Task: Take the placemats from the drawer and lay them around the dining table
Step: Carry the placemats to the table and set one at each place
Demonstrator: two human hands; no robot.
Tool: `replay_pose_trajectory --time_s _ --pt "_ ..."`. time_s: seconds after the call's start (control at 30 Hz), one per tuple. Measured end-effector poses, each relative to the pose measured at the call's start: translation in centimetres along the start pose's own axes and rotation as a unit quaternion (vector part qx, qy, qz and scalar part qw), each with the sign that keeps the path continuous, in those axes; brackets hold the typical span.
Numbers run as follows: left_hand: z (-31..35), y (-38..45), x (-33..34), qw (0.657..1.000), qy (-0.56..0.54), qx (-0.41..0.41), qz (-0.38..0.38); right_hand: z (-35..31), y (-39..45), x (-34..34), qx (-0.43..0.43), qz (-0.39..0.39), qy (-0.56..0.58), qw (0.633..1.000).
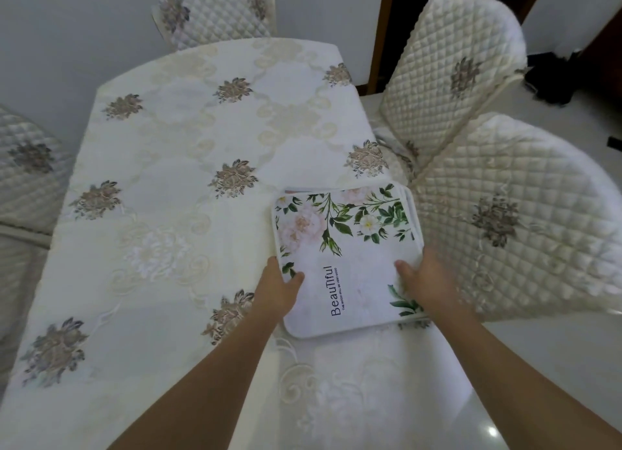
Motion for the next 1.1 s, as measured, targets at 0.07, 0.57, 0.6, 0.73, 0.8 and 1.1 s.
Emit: replay_pose_trajectory --time_s 0.07,0.57,0.6,0.73,0.8,1.1 --pt "-0.2 -0.1 0.0 1.0 0.019 0.002 0.006 0.0 0.2 0.2 -0.007 0.0 -0.009 1.0" --pt "-1.3 -2.2 0.3 0.997 0.01 0.023 0.073 0.4 0.2 -0.3 -0.039 -0.043 -0.039 0.998" --pt "-1.4 -2.1 0.1 0.997 0.014 0.021 0.075 0.2 0.2 -0.4 -0.045 -0.031 -0.056 0.997" --pt "-1.5 -2.4 -1.2 0.994 0.022 0.01 0.107 -0.7 -0.2 -0.5 -0.067 -0.003 -0.09 0.994" --pt "-1.8 -2.6 -1.7 0.995 0.005 0.002 0.102 -0.7 -0.5 -0.5 -0.065 0.002 -0.078 0.995" --pt "-1.7 -3.0 -2.4 0.995 0.059 -0.006 0.078 -0.6 -2.0 -2.0 -0.074 0.066 -0.028 0.995"
Point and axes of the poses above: each hand's wrist, its own y-axis towards the middle knuckle, its own x-axis out of the palm, z = x × y, the point moved 8 cm from there along y, towards the middle knuckle, and after that the axes turned 3 degrees about -z, right-handed, at the moved point
